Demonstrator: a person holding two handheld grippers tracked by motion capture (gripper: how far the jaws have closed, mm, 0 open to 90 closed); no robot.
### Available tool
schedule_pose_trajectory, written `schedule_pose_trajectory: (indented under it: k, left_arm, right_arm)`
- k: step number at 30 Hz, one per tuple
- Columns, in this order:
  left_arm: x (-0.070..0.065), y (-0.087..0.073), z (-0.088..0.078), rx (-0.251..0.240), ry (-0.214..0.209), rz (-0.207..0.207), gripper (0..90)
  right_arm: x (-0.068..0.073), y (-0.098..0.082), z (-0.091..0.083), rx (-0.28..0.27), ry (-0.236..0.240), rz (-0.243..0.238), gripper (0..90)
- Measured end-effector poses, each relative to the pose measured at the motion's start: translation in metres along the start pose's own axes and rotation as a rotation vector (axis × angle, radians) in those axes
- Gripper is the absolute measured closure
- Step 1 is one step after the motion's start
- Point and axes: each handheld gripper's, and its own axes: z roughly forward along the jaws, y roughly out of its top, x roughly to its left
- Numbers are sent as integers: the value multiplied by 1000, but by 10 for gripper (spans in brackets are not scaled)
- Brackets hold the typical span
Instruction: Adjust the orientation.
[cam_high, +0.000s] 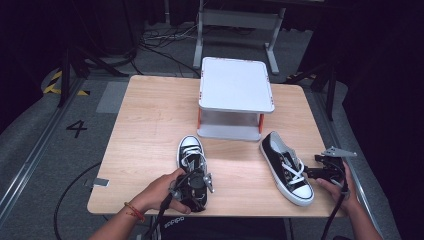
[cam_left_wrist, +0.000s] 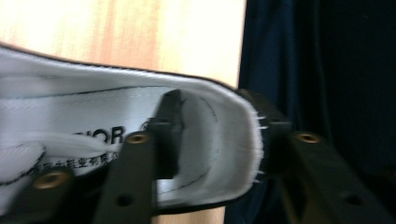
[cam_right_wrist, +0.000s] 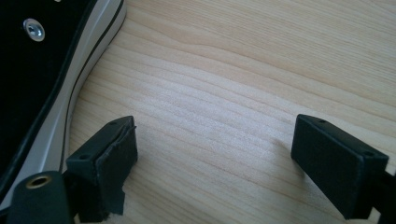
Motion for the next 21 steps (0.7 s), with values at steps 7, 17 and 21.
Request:
schedule_pose_trajectory:
  k: [7, 17, 21]
  left_arm:
    - [-4, 0, -1, 13, 18, 8, 738]
    - [-9, -7, -5, 7, 42, 14, 766]
    - [-12, -9, -8, -15, 63, 12, 767]
  right_arm:
    - [0, 0, 0, 0, 0, 0, 149]
    - [0, 0, 0, 1, 1, 0, 149]
    - [0, 0, 0, 0, 3, -1, 149]
